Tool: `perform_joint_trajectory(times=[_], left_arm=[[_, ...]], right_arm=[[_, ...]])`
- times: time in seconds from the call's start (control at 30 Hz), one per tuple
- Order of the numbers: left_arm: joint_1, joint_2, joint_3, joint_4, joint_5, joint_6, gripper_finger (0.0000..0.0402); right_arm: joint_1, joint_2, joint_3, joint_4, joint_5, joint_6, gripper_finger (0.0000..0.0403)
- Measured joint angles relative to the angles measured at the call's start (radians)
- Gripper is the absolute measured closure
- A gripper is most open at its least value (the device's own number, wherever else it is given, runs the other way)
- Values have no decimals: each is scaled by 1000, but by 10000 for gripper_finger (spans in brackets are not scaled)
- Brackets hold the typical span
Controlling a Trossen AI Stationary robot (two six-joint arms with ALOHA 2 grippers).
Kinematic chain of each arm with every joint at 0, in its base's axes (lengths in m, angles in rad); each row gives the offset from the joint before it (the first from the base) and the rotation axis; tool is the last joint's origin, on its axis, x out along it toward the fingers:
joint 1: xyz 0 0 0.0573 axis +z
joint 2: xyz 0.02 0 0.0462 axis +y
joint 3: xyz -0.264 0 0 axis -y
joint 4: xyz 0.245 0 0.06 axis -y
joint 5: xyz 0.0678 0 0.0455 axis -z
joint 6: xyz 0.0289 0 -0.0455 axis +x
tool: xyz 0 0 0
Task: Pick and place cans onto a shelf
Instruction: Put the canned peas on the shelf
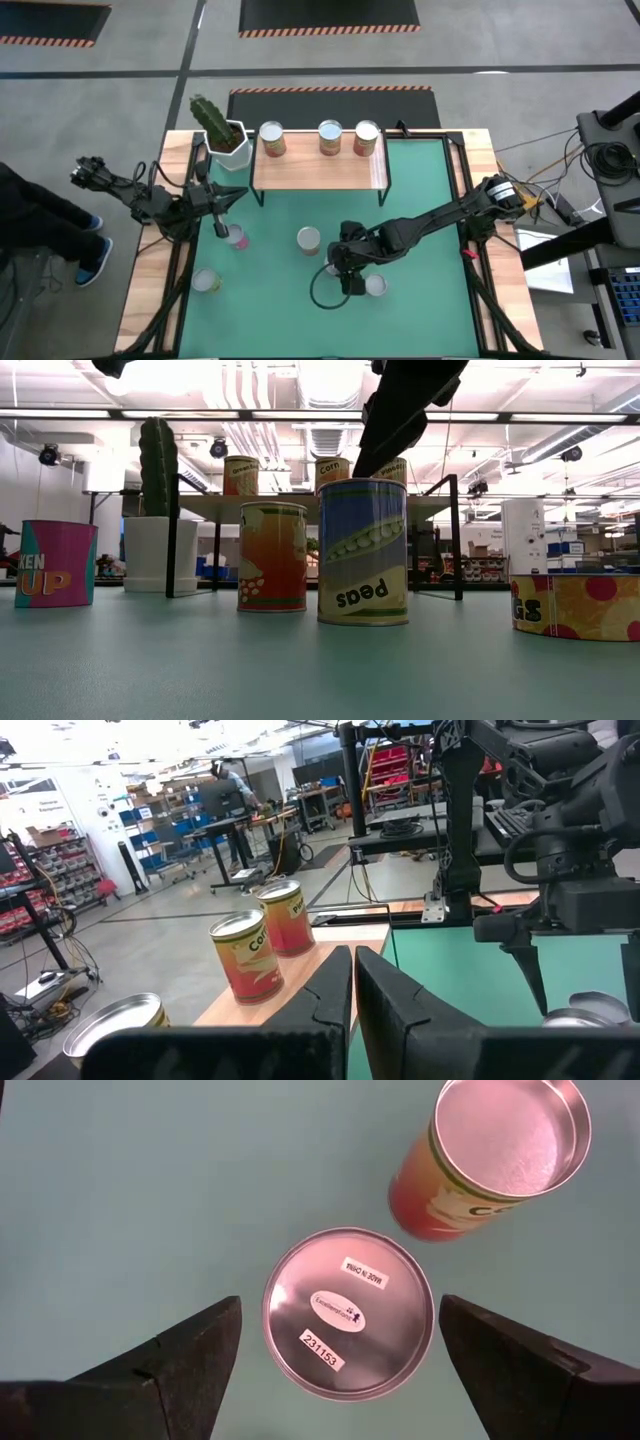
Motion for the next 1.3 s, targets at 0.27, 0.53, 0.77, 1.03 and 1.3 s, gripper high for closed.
perform_joint_trajectory(times=[0.27, 0.53, 0.77, 1.03, 1.3], left_arm=[[0, 0, 0, 0, 0, 0, 402], [0, 0, 0, 0, 0, 0, 402], [0, 0, 0, 0, 0, 0, 402], [0, 0, 0, 0, 0, 0, 402], [0, 0, 0, 0, 0, 0, 402]], right_arm=[[0, 3, -13, 23, 60, 7, 77], [-1, 3, -13, 44, 99, 83, 75], [-3, 3, -15, 35, 124, 103, 35], [21, 2, -15, 30, 120, 51, 29], [37, 2, -54, 46, 118, 67, 28]])
